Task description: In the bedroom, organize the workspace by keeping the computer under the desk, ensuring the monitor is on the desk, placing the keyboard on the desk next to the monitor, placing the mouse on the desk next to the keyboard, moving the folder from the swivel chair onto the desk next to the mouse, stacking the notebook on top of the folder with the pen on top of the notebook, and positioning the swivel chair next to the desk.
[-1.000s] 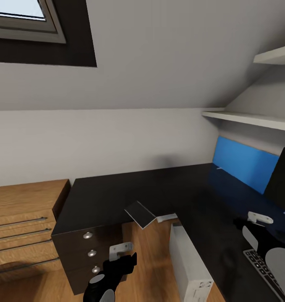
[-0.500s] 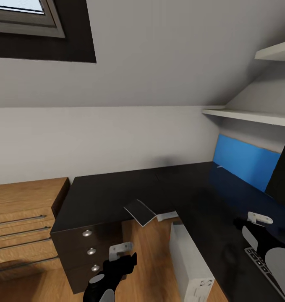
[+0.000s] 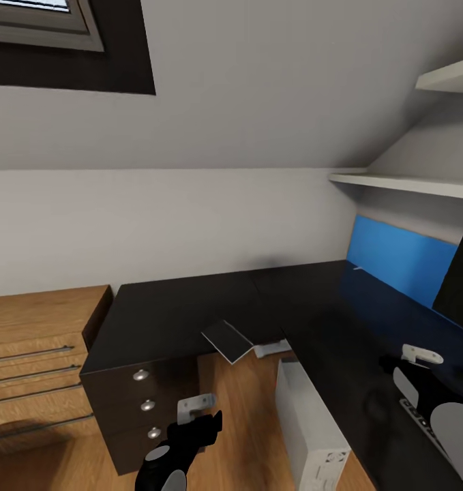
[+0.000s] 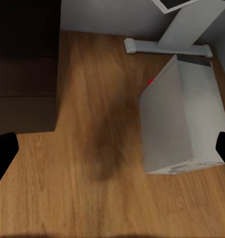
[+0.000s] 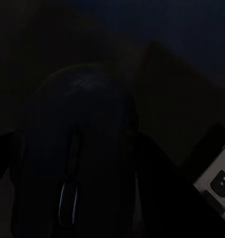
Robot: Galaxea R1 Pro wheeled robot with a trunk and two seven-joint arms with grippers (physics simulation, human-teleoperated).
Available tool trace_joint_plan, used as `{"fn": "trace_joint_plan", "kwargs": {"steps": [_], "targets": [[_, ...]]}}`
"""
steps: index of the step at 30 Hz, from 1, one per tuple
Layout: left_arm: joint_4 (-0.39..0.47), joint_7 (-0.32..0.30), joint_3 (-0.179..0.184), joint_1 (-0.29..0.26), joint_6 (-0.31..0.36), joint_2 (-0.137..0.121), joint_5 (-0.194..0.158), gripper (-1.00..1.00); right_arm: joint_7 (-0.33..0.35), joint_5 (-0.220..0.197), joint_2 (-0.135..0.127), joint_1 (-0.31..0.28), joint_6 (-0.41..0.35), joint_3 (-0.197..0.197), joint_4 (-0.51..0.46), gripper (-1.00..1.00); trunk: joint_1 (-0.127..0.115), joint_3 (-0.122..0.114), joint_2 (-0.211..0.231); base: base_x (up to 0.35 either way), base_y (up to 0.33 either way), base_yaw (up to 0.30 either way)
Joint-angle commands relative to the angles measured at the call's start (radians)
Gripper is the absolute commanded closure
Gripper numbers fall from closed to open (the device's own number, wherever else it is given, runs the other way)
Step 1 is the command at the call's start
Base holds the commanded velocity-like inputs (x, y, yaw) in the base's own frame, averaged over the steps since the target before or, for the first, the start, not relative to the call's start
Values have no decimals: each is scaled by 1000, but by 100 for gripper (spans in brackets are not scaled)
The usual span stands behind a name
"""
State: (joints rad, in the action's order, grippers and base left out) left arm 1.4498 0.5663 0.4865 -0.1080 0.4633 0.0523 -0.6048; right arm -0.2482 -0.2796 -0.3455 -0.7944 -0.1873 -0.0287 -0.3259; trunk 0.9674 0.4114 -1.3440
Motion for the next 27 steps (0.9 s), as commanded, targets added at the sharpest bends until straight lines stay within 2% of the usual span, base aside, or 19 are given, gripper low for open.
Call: {"fn": "trace_joint_plan", "kwargs": {"steps": [1, 14, 27], "targets": [[1, 9, 1, -1, 2, 0, -9, -100, -3, -7, 0, 0, -5, -2, -2, 100, 4, 4, -8, 0, 0, 0], [1, 9, 3, -1, 2, 0, -9, -100, -3, -6, 0, 0, -4, -2, -2, 100, 54, 45, -99, 0, 0, 0], [1, 9, 1, -1, 2, 0, -9, -100, -3, -6, 0, 0, -1, -1, -2, 100, 54, 45, -99, -13, 0, 0]]}}
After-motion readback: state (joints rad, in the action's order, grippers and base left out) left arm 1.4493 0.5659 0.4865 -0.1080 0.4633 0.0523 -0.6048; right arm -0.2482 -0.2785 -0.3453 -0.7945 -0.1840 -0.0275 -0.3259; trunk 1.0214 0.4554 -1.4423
